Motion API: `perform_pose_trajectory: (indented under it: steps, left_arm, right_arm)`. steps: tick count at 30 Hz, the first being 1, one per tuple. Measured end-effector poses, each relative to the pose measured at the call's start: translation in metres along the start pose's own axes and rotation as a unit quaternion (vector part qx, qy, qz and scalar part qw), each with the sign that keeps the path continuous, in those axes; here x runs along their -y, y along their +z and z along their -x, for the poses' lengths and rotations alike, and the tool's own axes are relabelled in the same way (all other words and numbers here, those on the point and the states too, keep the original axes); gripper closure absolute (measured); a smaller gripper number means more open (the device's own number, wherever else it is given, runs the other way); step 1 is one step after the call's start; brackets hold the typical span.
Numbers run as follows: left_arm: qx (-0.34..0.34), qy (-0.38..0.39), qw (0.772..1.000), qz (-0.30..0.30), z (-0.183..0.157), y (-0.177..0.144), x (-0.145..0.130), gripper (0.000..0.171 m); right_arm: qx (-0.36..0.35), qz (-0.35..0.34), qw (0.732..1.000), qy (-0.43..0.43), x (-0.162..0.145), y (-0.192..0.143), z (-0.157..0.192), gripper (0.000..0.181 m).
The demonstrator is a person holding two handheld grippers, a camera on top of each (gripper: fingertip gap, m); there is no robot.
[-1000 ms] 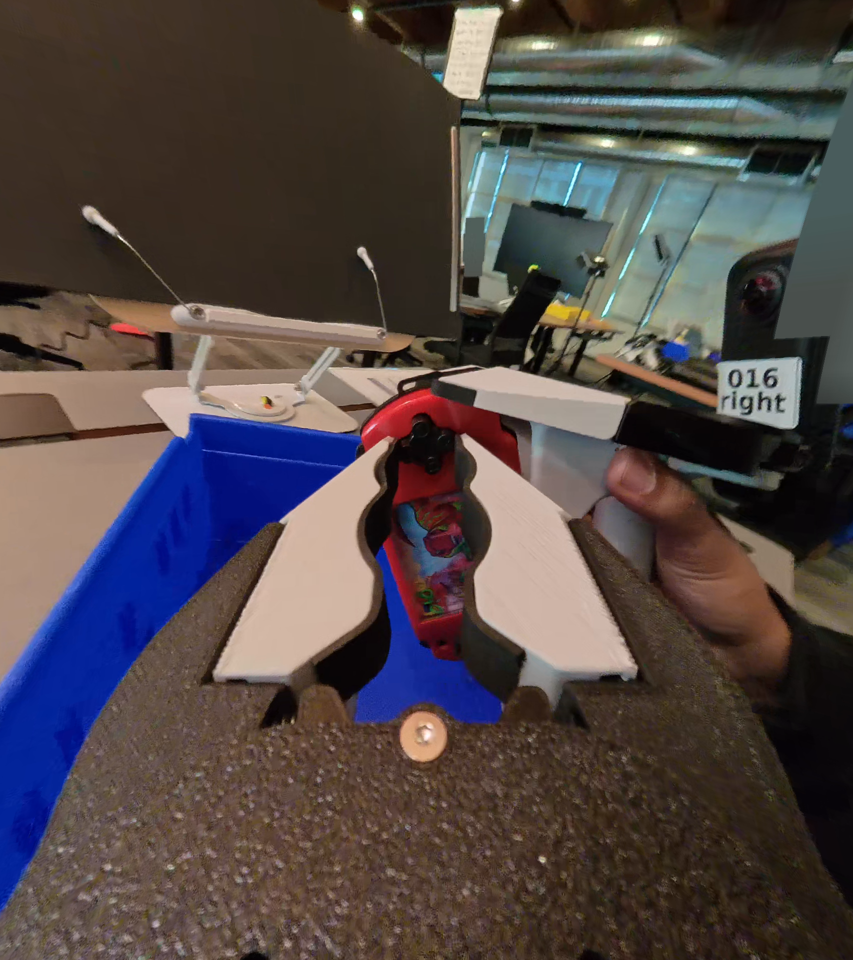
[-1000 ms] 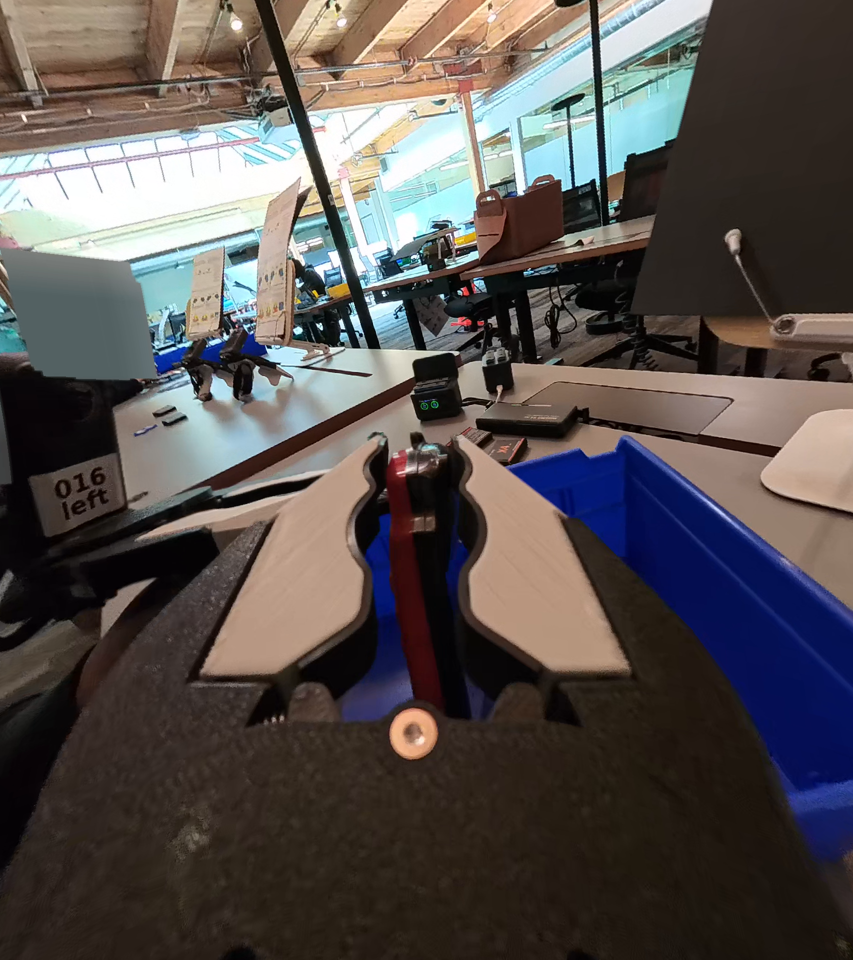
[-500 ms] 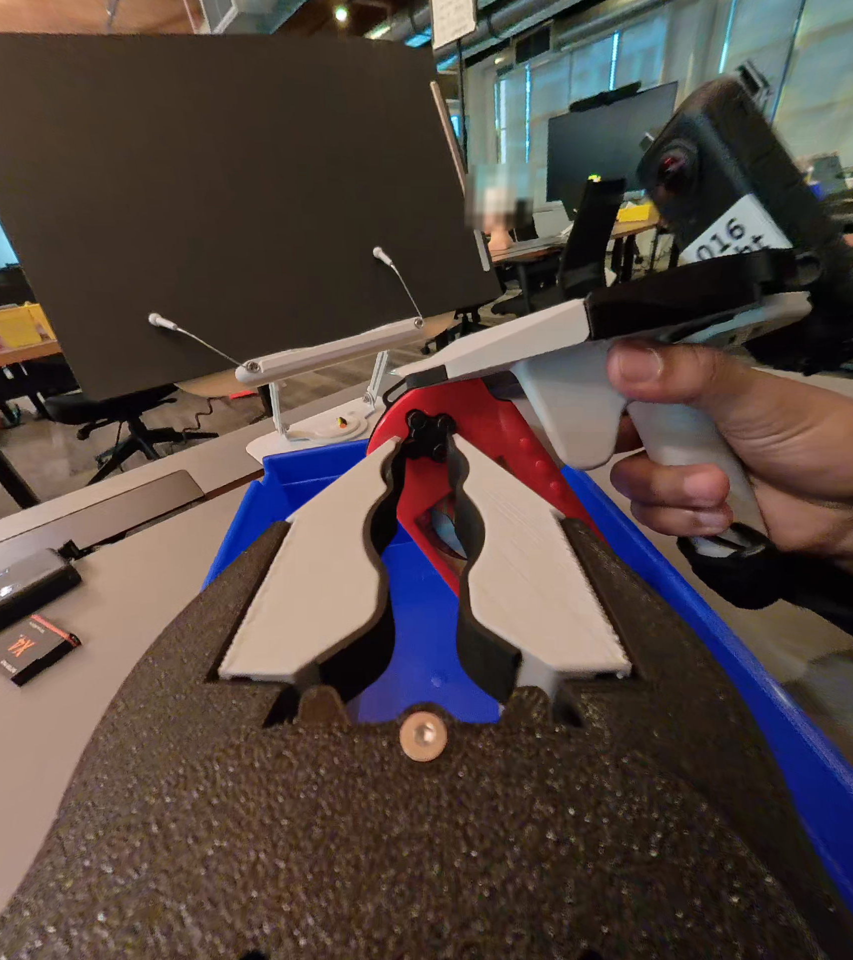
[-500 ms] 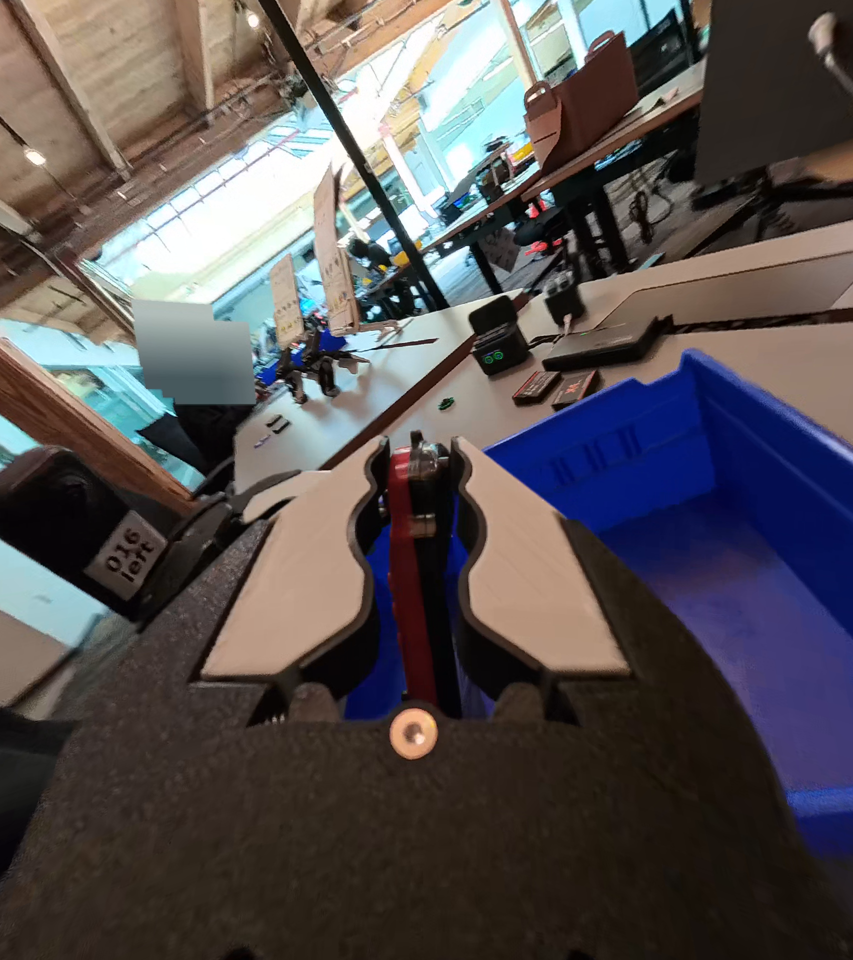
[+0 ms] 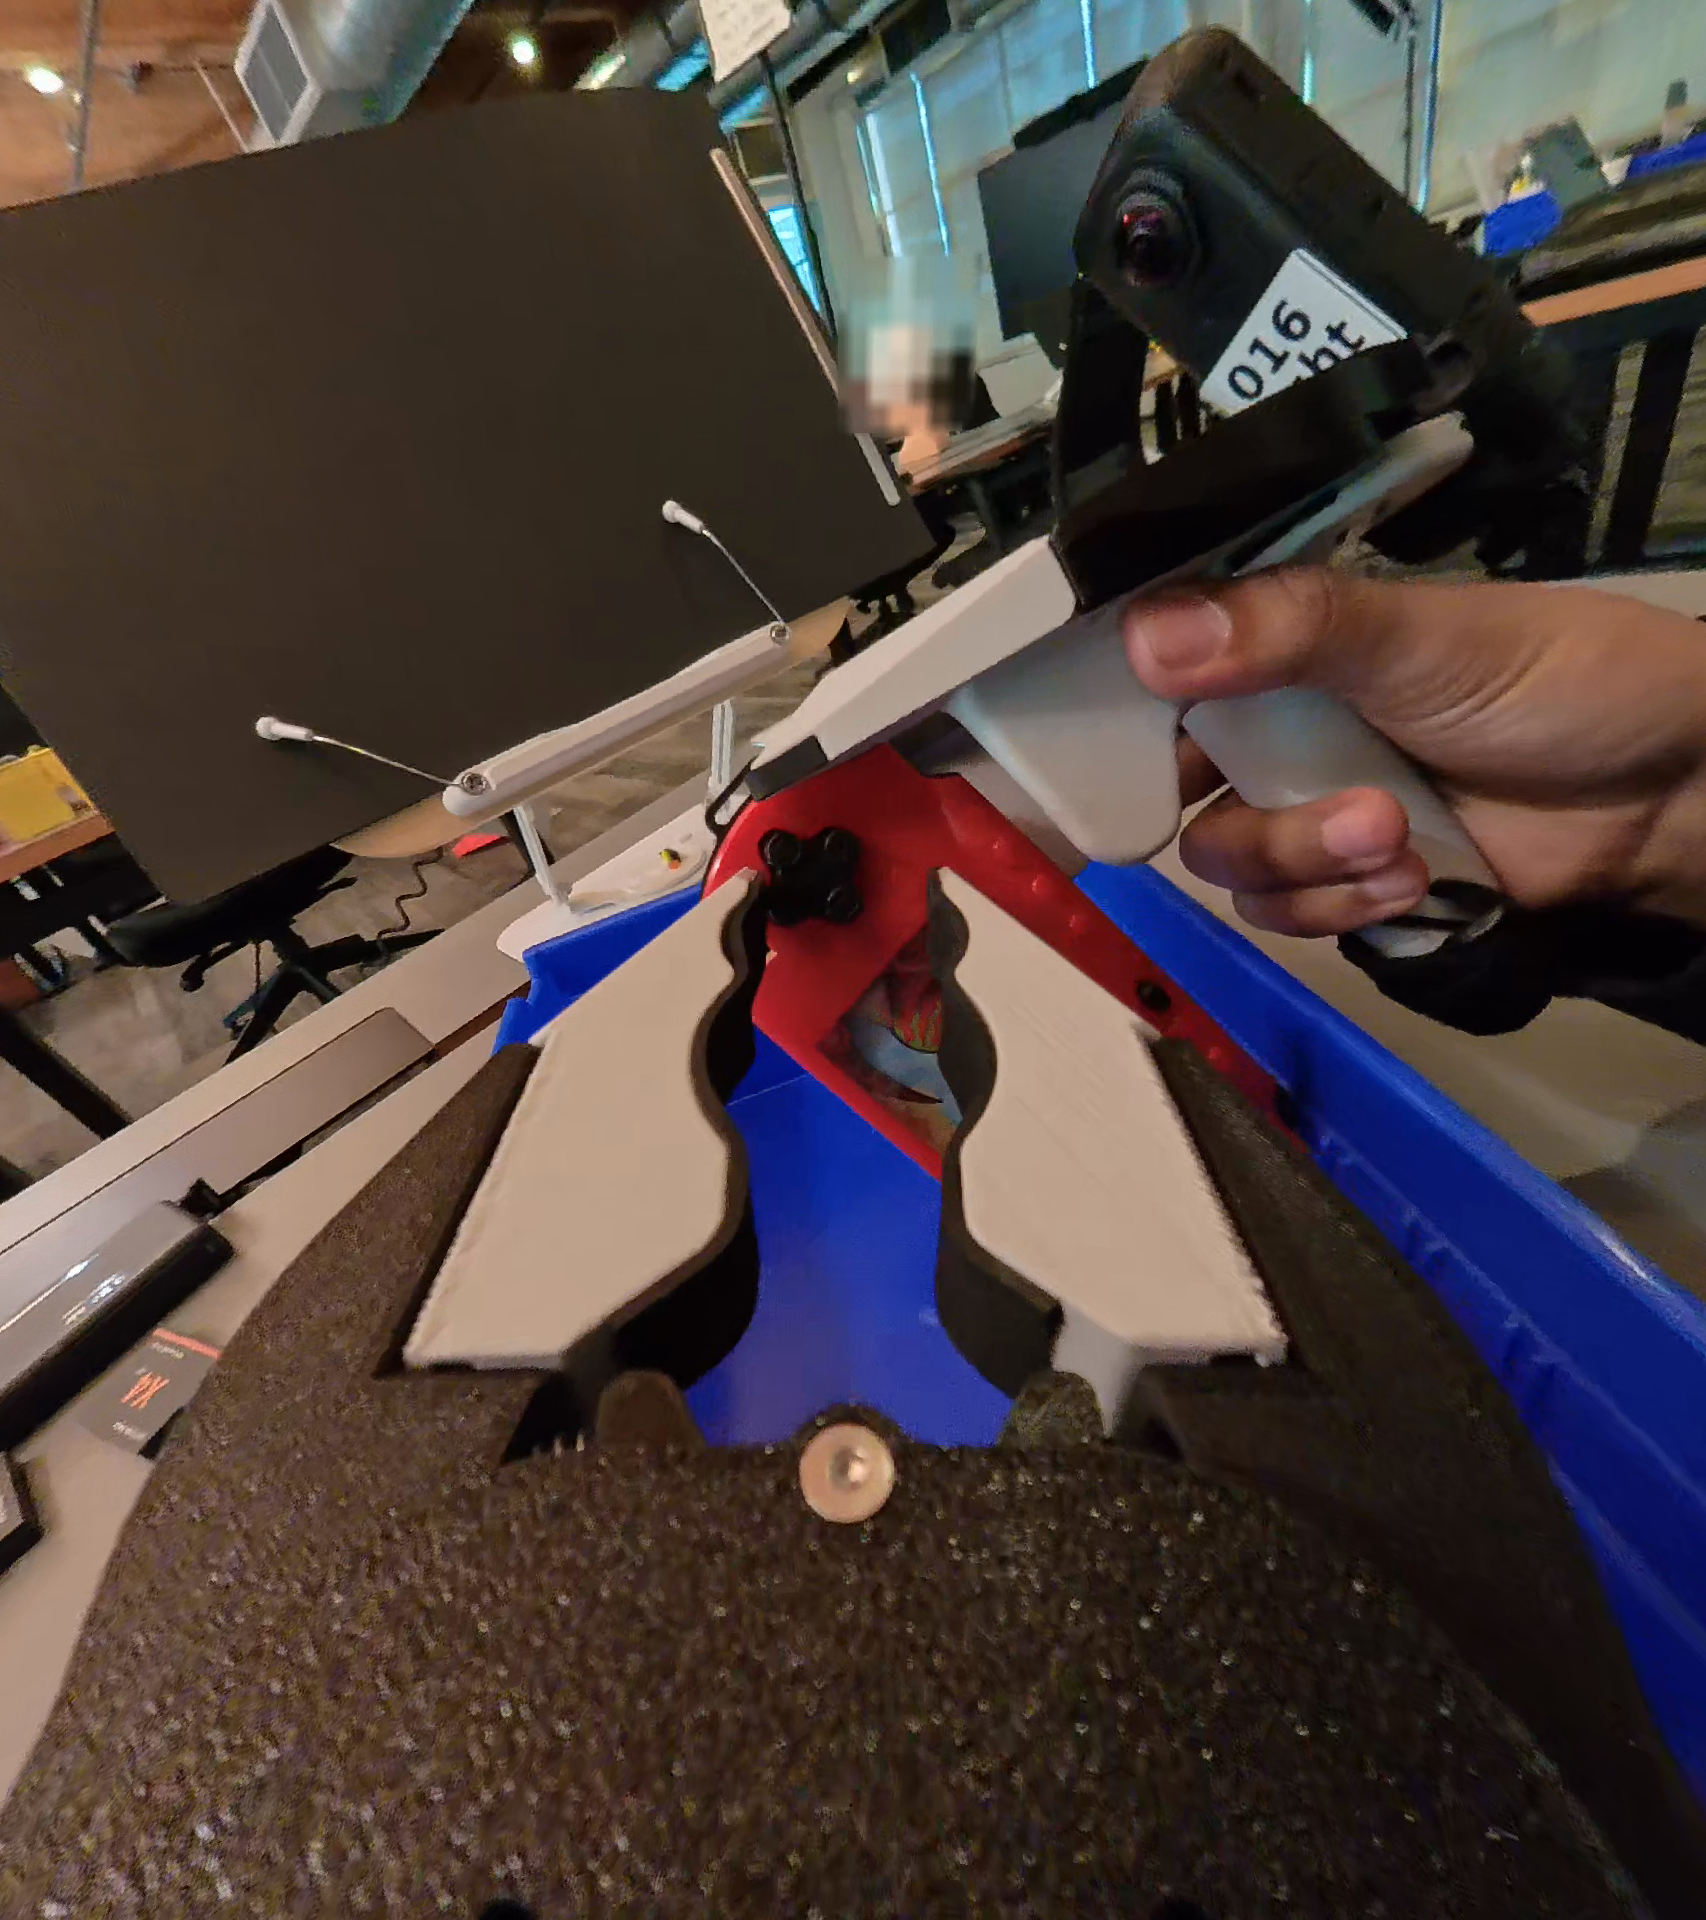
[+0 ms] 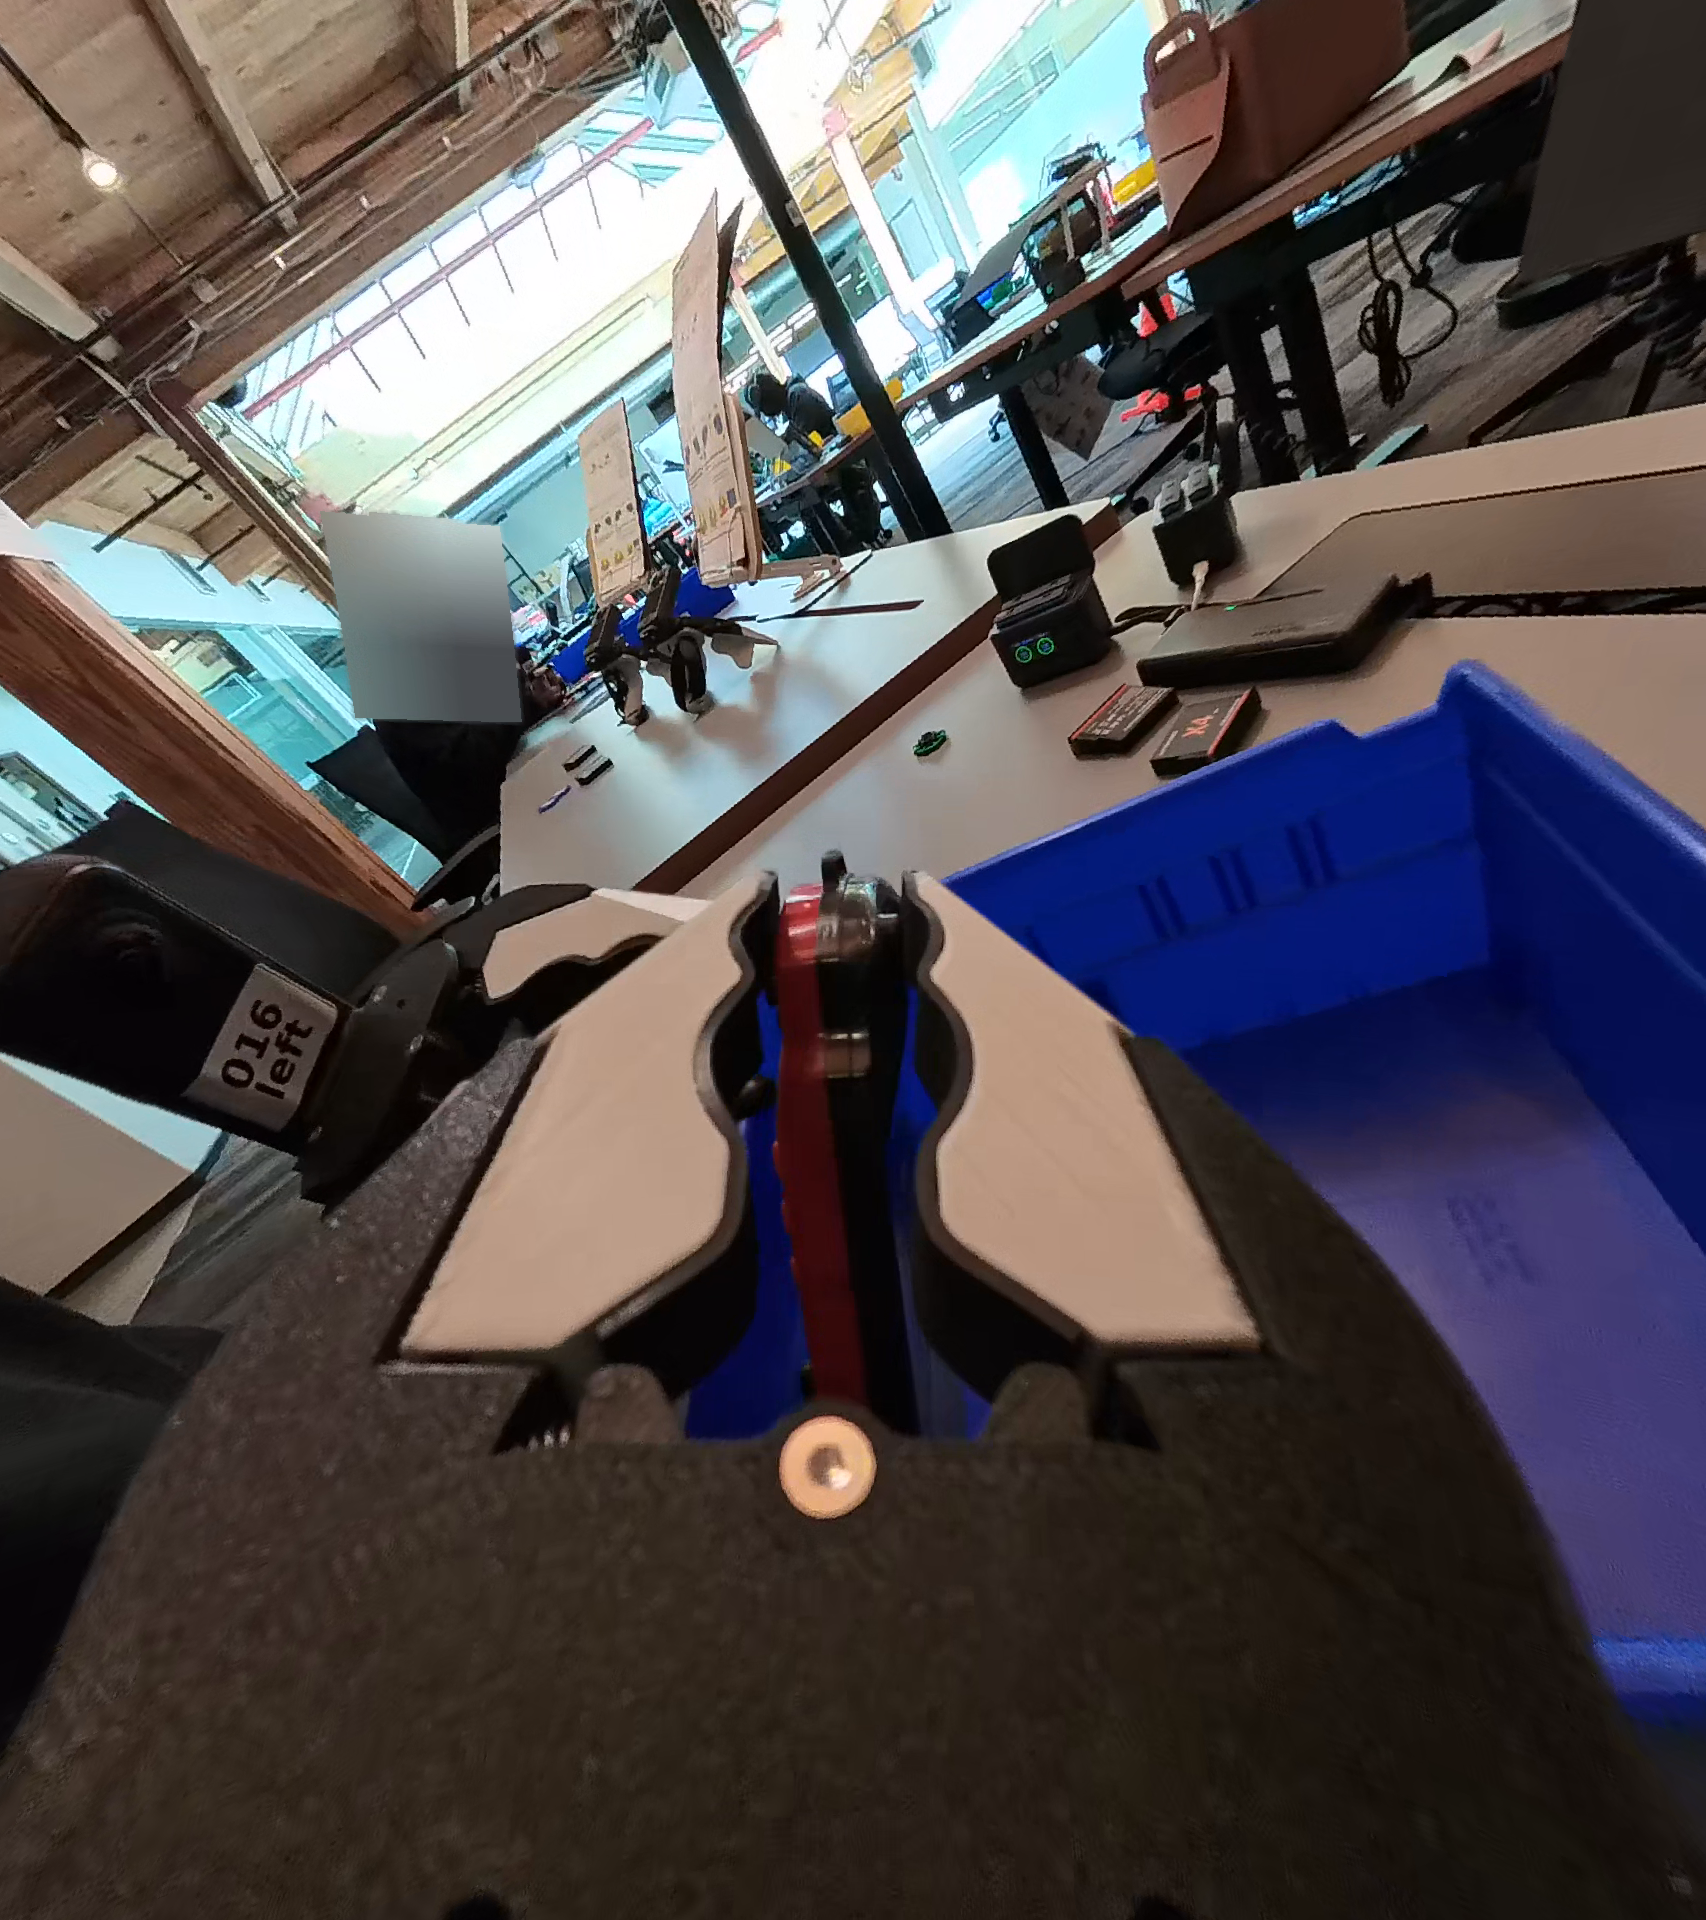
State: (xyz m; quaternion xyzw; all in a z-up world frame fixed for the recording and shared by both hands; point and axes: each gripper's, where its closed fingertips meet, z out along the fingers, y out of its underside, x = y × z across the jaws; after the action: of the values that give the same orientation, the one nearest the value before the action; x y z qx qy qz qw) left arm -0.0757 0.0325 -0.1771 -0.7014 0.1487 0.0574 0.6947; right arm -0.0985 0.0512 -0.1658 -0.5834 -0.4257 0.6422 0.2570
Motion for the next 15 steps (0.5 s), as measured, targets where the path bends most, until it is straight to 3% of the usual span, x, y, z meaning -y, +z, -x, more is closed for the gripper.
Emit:
perform_pose_trajectory:
  steps: [11,15]
  left_arm:
    - [0.02,0.013,0.999,0.024,0.008,-0.002,-0.004,0.144]
    - [0.038,0.062,0.997,0.041,0.006,0.001,-0.008,0.146]
  right_arm:
    - [-0.011,0.011,1.0,0.003,-0.008,0.002,-0.001,0.158]
    - [-0.026,-0.002,1.0,0.007,-0.005,0.003,-0.004,0.159]
